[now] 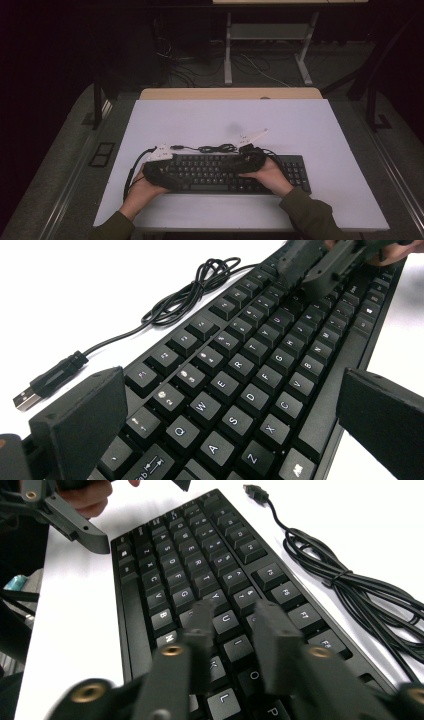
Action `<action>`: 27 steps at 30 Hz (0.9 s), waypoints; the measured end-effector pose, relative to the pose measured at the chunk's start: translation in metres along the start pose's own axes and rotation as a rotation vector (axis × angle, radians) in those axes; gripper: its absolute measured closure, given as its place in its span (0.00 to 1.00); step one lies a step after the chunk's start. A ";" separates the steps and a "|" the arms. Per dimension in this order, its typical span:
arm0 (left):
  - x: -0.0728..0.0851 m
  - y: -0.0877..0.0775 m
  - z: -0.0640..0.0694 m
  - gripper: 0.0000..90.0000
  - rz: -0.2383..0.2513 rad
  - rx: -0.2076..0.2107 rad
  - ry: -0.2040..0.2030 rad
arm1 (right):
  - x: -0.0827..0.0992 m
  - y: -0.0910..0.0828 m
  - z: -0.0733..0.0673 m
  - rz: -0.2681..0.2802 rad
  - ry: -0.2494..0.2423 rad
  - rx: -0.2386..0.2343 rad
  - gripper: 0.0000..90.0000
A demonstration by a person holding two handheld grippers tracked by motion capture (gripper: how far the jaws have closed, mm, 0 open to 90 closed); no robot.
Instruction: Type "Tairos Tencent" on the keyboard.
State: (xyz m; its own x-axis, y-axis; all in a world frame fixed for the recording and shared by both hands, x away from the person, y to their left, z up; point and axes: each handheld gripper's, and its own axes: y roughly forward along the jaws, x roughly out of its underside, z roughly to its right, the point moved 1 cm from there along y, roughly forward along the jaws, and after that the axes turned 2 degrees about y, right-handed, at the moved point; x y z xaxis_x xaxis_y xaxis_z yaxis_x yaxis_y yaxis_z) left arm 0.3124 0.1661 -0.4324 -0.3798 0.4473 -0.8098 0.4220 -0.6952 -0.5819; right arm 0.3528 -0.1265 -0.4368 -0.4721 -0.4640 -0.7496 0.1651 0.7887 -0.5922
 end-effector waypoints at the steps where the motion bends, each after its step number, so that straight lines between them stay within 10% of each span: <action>1: 0.000 0.000 0.000 0.00 0.001 0.000 -0.001 | 0.000 -0.001 0.000 0.005 0.006 0.002 0.69; 11: -0.002 0.000 -0.002 0.05 0.005 -0.010 0.002 | 0.000 -0.003 0.002 0.057 -0.001 0.035 0.33; 27: -0.007 0.004 -0.006 0.35 0.007 -0.009 0.004 | 0.000 -0.010 0.006 0.105 0.002 0.054 0.28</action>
State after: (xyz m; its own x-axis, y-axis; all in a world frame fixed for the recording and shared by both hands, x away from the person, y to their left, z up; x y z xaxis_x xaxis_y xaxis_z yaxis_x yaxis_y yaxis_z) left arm 0.3222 0.1638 -0.4291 -0.3737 0.4444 -0.8141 0.4317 -0.6935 -0.5768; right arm 0.3558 -0.1369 -0.4327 -0.4516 -0.3794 -0.8075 0.2598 0.8100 -0.5258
